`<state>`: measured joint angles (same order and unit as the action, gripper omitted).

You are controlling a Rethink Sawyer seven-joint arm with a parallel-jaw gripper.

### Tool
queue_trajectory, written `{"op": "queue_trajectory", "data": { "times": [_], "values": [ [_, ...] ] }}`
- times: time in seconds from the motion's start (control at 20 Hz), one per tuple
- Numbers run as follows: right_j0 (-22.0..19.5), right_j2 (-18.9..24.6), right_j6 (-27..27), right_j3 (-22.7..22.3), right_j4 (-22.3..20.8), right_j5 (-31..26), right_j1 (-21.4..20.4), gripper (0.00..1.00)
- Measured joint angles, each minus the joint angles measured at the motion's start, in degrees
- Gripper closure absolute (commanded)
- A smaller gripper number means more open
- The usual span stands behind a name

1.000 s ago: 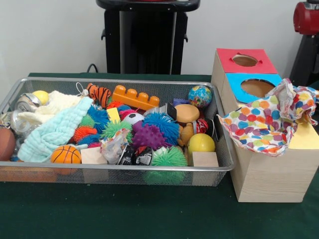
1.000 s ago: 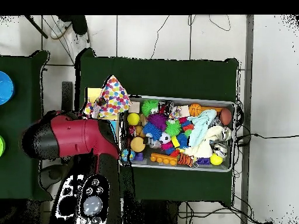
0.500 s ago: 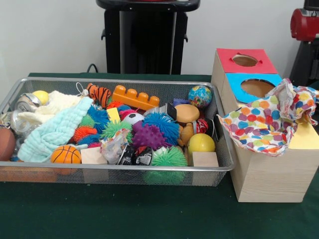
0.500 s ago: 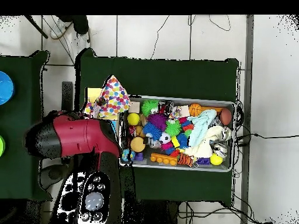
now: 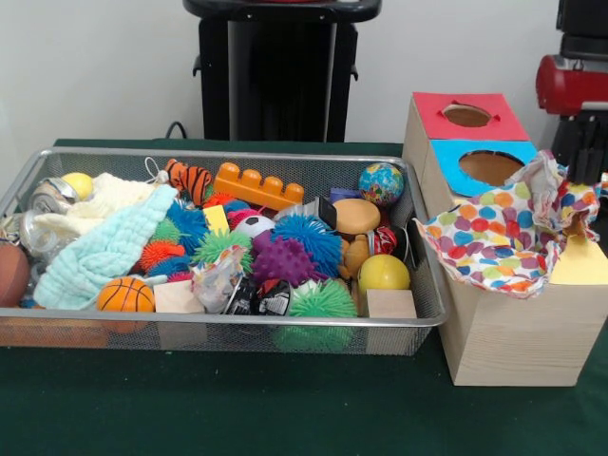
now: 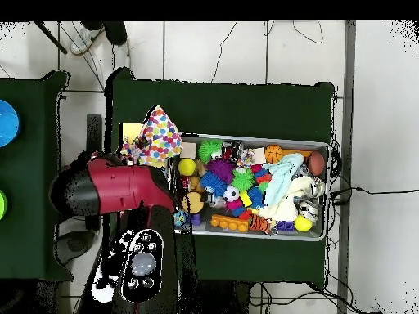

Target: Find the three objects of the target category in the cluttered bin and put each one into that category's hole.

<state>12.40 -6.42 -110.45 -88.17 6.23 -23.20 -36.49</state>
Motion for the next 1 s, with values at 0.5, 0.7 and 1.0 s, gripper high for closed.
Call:
{"op": "queue_trajectory", "data": {
  "times": [0.5,0.7,1.0],
  "values": [
    [-1.2,0.1,0.0,0.0,0.0,1.1,1.9,1.0],
    [-1.4,0.1,0.0,0.0,0.0,1.1,2.0,1.0],
    [-1.5,0.2,0.0,0.0,0.0,1.3,2.2,1.0]
  ]
}}
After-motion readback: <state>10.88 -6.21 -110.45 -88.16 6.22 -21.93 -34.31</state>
